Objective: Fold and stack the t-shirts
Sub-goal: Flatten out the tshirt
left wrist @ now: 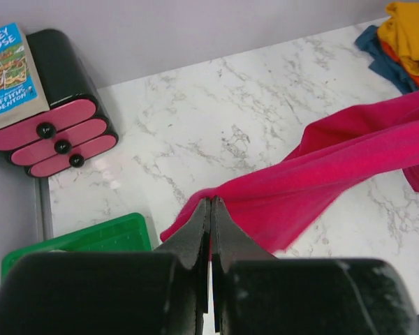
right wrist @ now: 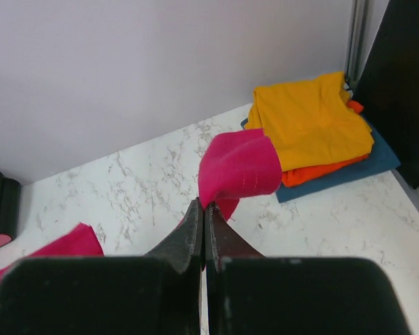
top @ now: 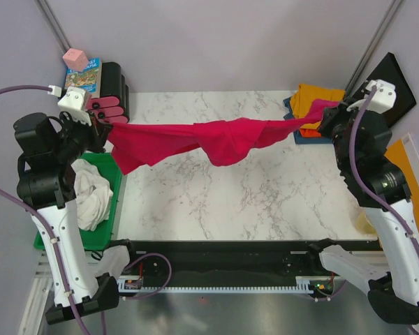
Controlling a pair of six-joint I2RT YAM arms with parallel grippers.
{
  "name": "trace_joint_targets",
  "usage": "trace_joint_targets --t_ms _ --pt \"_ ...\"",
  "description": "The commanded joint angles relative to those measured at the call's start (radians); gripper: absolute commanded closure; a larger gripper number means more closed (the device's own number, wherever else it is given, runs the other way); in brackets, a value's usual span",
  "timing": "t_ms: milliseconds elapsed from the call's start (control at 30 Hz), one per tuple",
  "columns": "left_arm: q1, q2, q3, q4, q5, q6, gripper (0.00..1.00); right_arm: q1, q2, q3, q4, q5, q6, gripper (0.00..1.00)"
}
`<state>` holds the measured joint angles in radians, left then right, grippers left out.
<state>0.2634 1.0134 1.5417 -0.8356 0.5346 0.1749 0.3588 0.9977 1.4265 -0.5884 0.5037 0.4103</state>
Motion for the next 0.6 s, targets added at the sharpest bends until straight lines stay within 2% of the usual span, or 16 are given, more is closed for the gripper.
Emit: trace_joint_targets --t_ms 0,100,233,367,500,567 --pt "0.017 -0.009 0.032 -0.089 0.070 -0.020 0.98 -0.009 -0.024 0.067 -0.088 0.075 -0.051 1.00" --pt "0.019 0.011 0.078 -0.102 0.088 -0.022 0.98 -0.008 0.005 0.080 -0.080 0.072 -0.065 1.00" --pt "0.019 0.155 0.061 -0.088 0.077 -0.014 0.98 -0.009 0.100 0.009 -0.018 0.068 -0.062 1.00" --pt "0.016 0.270 -0.035 -0.010 0.050 -0.006 0.98 -0.017 0.246 -0.089 0.064 0.042 -0.024 1.00" --pt "0.005 0.421 -0.109 0.076 -0.004 0.011 0.98 -0.030 0.421 -0.110 0.107 0.042 -0.007 1.00" --pt "-0.007 0.514 -0.127 0.104 -0.045 0.018 0.88 -0.034 0.534 -0.103 0.116 0.058 -0.011 1.00"
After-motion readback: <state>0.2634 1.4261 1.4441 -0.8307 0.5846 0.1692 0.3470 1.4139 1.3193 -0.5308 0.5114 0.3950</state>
